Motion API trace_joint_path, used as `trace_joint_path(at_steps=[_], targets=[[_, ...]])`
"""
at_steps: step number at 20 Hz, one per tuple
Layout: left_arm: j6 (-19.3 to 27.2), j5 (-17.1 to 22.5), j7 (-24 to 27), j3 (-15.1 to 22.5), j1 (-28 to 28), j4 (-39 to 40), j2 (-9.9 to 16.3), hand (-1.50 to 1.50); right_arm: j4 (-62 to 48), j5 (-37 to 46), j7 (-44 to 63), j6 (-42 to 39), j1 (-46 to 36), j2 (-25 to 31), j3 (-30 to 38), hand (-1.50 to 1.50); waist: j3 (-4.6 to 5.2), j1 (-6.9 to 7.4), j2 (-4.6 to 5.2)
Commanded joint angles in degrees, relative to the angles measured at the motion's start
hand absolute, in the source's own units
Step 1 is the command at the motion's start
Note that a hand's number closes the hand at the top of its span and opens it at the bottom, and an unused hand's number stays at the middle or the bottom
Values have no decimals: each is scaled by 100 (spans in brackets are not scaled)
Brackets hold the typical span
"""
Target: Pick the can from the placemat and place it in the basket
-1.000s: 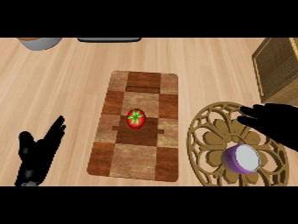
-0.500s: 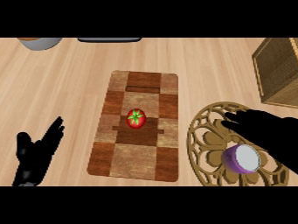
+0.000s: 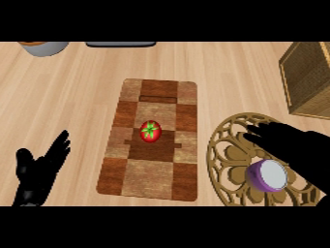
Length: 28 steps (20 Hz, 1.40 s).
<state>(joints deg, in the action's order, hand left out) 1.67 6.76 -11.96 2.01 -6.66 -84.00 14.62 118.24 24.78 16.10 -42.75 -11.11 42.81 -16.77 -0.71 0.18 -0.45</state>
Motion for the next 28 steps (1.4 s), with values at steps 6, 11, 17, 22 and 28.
trace_joint_path(at_steps=[6, 11, 17, 22, 28], targets=[[67, -162, -414, 136, -123, 214, -181, 0, -802, 989, -889, 511, 43, -328, -395, -150, 68, 28, 55], [-162, -37, -332, -5, -196, 201, -76, 0, -793, 1426, -245, 254, -9, -693, -836, -150, 74, 36, 52], [-105, -166, 71, -141, -107, 721, -187, 0, -709, 1564, -494, 208, 274, -538, -604, -150, 76, -40, 44], [-142, -194, -104, -140, 46, 752, -194, 0, -680, 1902, -604, 484, 594, -736, -902, -150, 75, -70, 42], [66, -356, -610, 59, -131, 69, -320, 0, -1646, 2404, -1346, 1247, 594, -810, -966, -150, 66, -12, 44]])
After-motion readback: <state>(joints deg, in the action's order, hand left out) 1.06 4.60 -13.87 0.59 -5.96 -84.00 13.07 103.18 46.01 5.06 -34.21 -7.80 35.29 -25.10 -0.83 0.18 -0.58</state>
